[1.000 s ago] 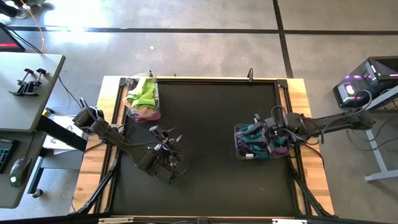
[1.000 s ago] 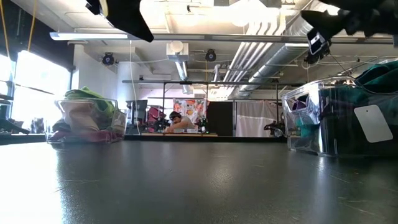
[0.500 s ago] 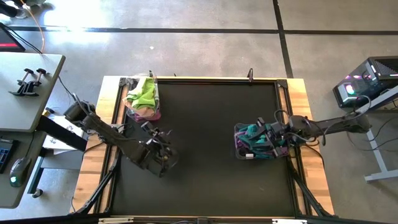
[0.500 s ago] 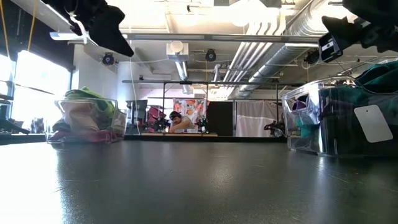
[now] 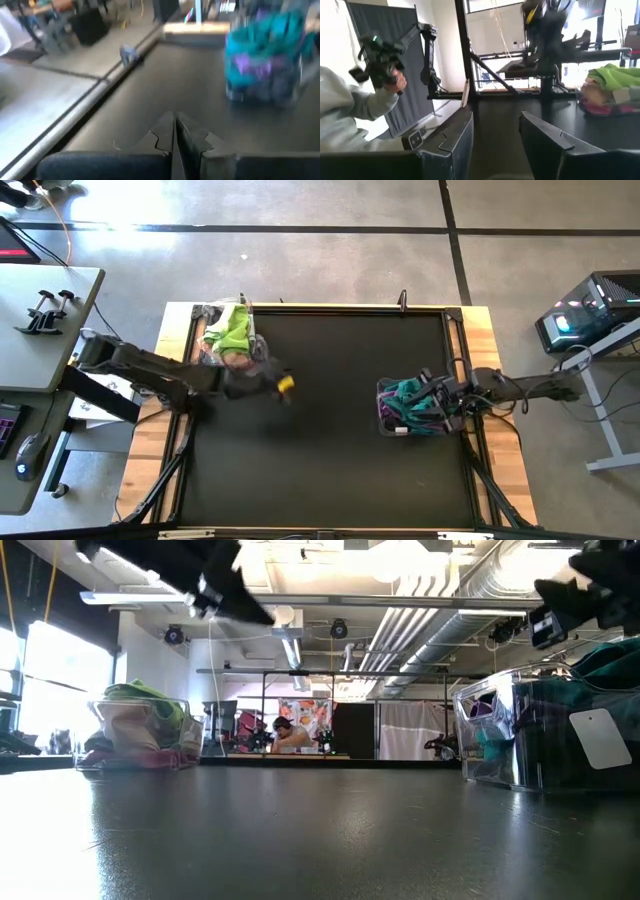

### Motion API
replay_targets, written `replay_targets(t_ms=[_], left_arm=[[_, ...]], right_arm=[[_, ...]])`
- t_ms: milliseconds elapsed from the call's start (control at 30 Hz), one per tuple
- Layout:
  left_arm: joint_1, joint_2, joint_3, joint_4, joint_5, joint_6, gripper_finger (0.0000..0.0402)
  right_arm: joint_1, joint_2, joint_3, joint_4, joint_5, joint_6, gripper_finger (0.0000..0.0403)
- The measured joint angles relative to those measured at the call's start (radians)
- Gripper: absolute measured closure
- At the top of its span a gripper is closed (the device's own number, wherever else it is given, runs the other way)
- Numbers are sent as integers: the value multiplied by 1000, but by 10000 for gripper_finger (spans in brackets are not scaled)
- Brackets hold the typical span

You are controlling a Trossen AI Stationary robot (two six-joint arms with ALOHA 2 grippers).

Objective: Sort towels by color in basket
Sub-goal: Return to Home Position

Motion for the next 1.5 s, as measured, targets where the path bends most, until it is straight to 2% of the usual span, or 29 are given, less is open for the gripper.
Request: replay_targets(t_ms=[100,233,367,433,600,700,833,1100,1200,1300,1367,1500], left_arm=[[108,-83,0,44,122,36,396],[245,-239,0,-5,292,16,401],[402,-409,0,-121,584,-64,401],[460,-485,-14,-148,667,-100,401],[488,-680,-155,-149,679,-126,401],[445,-806,-303,-84,679,-184,401],[392,-972,-457,-68,658,-186,401],[310,-1243,-612,-135,613,-171,401],[283,-1240,-635,-146,626,-162,401],[255,-1243,-681,-40,635,-184,401],[234,-1240,-686,-38,639,-166,401],[196,-1235,-686,-61,639,-97,401]], right_arm=[[0,-17,-27,-10,41,14,245],[0,-19,-27,-24,80,19,245],[0,-18,-27,-43,106,25,245],[0,-18,-27,-62,106,26,245],[0,-18,-27,-72,105,38,245],[0,-18,-27,-72,105,44,245],[0,-18,-27,-72,107,28,245],[0,-18,-27,-71,135,44,245],[1,-18,-27,-71,135,32,245],[1,-19,-28,-71,151,23,245],[1,-17,-28,-71,156,14,252],[1,-16,-28,-72,112,7,300]])
